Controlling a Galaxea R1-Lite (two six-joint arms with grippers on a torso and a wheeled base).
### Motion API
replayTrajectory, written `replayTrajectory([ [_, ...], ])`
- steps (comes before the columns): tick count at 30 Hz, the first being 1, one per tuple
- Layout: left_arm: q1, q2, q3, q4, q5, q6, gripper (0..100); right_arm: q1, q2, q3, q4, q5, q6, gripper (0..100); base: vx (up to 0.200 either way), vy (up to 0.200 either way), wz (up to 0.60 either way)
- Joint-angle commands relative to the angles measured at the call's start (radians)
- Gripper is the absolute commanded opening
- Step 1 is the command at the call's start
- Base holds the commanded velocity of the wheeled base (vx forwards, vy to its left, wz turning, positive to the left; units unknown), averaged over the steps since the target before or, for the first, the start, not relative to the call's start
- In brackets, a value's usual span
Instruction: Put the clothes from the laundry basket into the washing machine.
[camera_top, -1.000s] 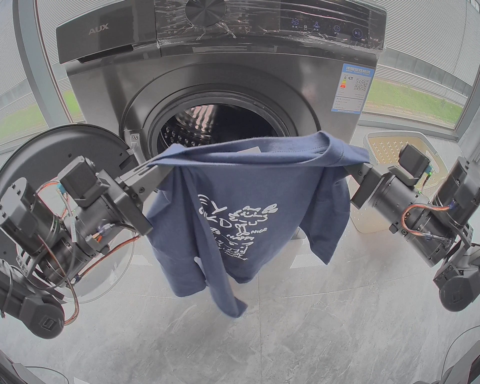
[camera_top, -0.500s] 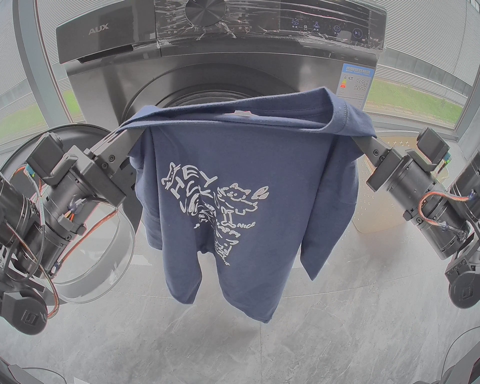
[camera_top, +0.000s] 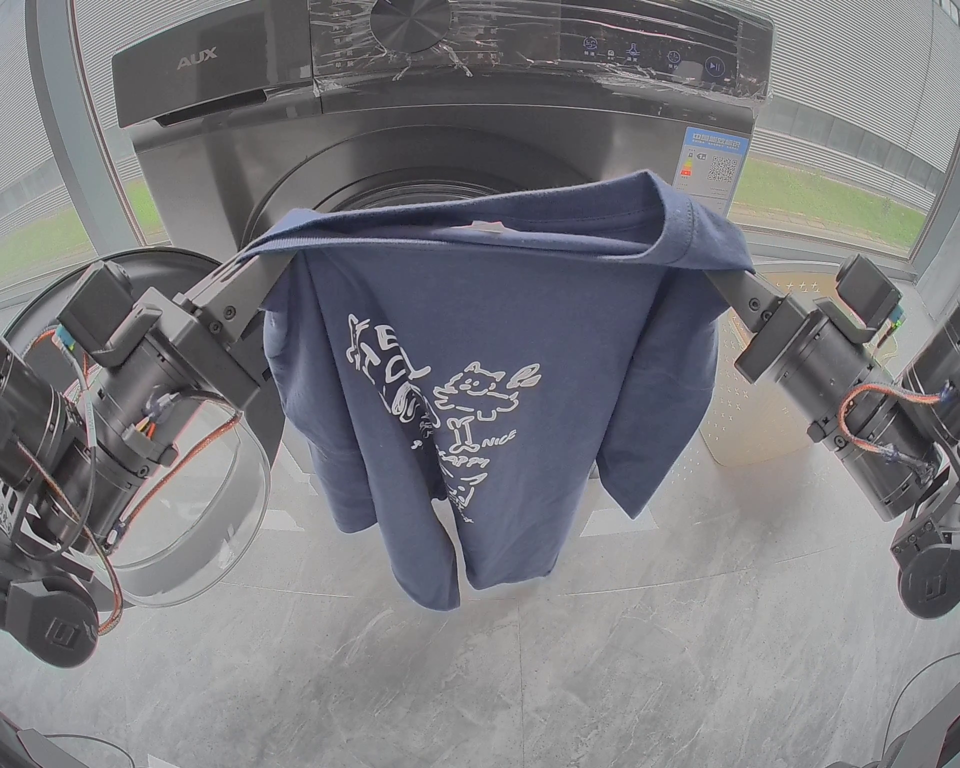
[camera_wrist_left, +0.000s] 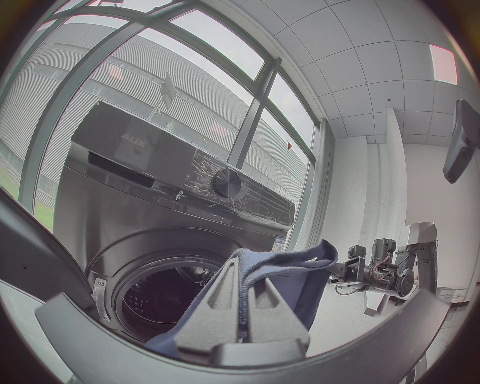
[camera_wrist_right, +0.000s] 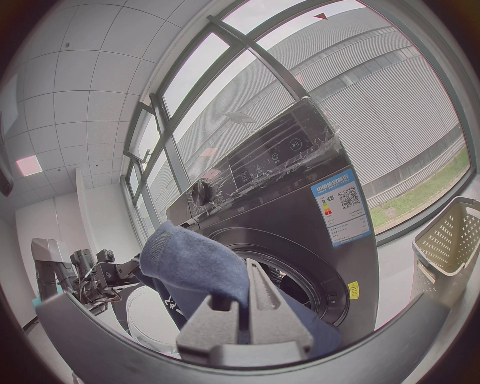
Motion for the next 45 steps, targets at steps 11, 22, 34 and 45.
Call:
replayTrajectory([
  [11,-0.080,0.195,-0.163,0.004,-0.002,0.013,0,0.115,0.223,0.091,-0.031,0.000,0.001,0,0.000,0.000,0.00],
  [22,-0.080,0.187,-0.184,-0.008,0.001,0.012,0,0.163,0.384,0.172,-0.050,0.000,-0.032,100,0.000,0.000,0.00],
  [34,-0.106,0.151,-0.181,-0.007,-0.001,0.012,0,0.178,0.639,-0.127,-0.091,0.005,-0.055,100,0.000,0.000,0.00],
  [45,-0.141,0.095,-0.183,0.004,-0.002,0.012,0,0.148,0.788,-0.391,-0.070,0.011,-0.075,100,0.000,0.000,0.00],
])
